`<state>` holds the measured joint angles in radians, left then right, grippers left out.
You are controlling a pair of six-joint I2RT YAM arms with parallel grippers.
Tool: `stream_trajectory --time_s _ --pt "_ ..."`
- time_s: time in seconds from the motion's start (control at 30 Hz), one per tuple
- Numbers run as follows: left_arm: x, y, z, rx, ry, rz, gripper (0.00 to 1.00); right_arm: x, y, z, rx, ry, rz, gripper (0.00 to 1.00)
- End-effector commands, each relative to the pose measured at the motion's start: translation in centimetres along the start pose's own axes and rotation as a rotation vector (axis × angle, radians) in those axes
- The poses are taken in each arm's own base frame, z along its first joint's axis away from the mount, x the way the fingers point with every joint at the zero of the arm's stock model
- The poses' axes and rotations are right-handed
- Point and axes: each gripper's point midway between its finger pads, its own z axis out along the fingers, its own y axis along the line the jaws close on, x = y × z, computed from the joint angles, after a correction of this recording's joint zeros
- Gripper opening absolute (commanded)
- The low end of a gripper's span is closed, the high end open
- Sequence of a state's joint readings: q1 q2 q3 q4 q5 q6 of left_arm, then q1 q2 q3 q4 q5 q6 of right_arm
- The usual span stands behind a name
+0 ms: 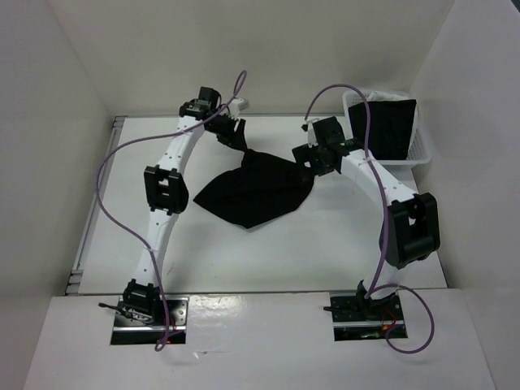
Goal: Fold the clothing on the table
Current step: Flatten the skirt out
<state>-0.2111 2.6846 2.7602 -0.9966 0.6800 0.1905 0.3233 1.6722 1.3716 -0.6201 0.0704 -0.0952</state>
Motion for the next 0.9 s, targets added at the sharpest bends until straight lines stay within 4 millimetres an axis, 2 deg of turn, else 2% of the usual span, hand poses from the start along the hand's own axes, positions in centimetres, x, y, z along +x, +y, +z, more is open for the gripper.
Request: stream_trajectory --time_s 0.0,0.07,0.23,0.43,0.5,0.57,0.77,0.87 --pt "2.3 -2.7 2.6 0.103 0.080 0.010 0.60 -1.6 0.0 -1.8 -0.021 -0.082 0.007 0.98" --pt "3.1 -3.0 3.5 0.115 0.100 0.004 0.60 -1.8 0.0 -2.2 -0.020 -0.093 0.008 0.98" --pt "3.7 -0.7 4.5 0.014 0.115 -0.032 0.60 -1.7 -0.1 -3.0 -0.036 -0.108 0.014 0.98" --pt "2.1 2.8 4.0 -0.206 0.076 -0.064 0.60 -1.3 0.0 -2.9 -0.036 -0.108 0.014 0.98" --pt "0.0 3.0 2.5 -0.267 0.026 -0.048 0.60 -1.5 -0.1 -3.2 -0.036 -0.117 0.015 0.98" --pt "-1.2 3.1 1.9 -0.291 -0.007 -0.036 0.60 -1.1 0.1 -3.1 -0.045 -0.109 0.014 0.98" --pt "-1.4 3.0 2.0 -0.283 -0.019 -0.049 0.60 -1.0 0.2 -2.9 -0.045 -0.109 0.014 0.98" --pt "-1.9 4.0 1.6 -0.320 -0.042 -0.064 0.60 -0.6 0.2 -2.7 -0.046 -0.099 0.013 0.98"
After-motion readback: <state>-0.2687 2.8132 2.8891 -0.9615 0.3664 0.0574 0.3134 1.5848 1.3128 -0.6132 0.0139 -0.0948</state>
